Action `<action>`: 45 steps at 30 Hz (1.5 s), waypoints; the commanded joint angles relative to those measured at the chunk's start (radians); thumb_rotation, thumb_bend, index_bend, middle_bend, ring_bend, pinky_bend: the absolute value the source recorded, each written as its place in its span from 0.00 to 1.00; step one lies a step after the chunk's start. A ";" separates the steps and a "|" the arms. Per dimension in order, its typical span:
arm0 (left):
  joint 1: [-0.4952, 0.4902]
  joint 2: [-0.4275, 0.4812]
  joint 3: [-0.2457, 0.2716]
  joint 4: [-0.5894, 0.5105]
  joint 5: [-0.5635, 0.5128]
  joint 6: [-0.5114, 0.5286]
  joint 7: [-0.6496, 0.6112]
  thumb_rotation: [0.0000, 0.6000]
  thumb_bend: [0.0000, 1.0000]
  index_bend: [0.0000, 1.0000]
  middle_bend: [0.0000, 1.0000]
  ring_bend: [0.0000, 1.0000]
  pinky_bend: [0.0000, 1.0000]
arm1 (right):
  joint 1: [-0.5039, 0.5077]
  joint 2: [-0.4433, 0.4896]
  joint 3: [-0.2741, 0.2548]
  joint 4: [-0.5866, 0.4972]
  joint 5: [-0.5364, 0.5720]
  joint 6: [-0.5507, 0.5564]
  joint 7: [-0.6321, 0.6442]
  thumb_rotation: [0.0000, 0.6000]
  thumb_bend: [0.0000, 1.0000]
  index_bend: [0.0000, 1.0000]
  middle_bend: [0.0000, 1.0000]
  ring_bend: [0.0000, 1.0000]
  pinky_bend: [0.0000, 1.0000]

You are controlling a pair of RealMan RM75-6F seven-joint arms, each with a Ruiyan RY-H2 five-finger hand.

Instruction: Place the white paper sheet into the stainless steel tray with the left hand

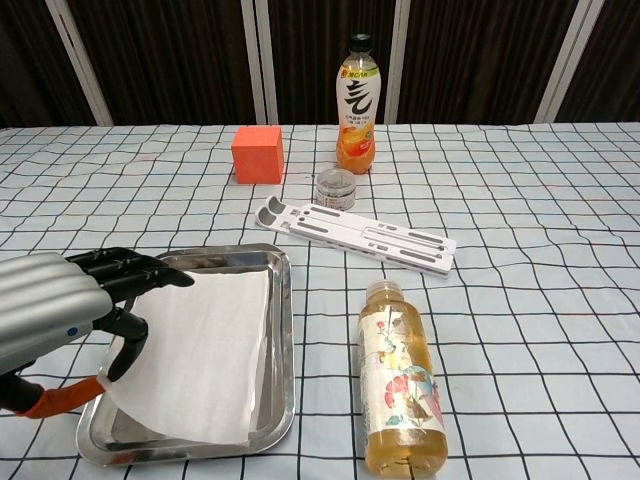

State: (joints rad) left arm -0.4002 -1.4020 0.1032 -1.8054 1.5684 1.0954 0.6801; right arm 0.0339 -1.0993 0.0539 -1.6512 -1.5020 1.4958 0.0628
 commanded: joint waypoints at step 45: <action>-0.009 0.049 0.006 -0.109 -0.136 -0.027 0.060 1.00 0.28 0.00 0.00 0.00 0.00 | -0.002 0.000 -0.002 0.000 -0.003 0.003 0.000 1.00 0.32 0.00 0.00 0.00 0.00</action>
State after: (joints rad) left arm -0.4079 -1.3620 0.1075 -1.9060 1.4355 1.0686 0.7421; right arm 0.0324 -1.0996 0.0521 -1.6514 -1.5053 1.4990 0.0628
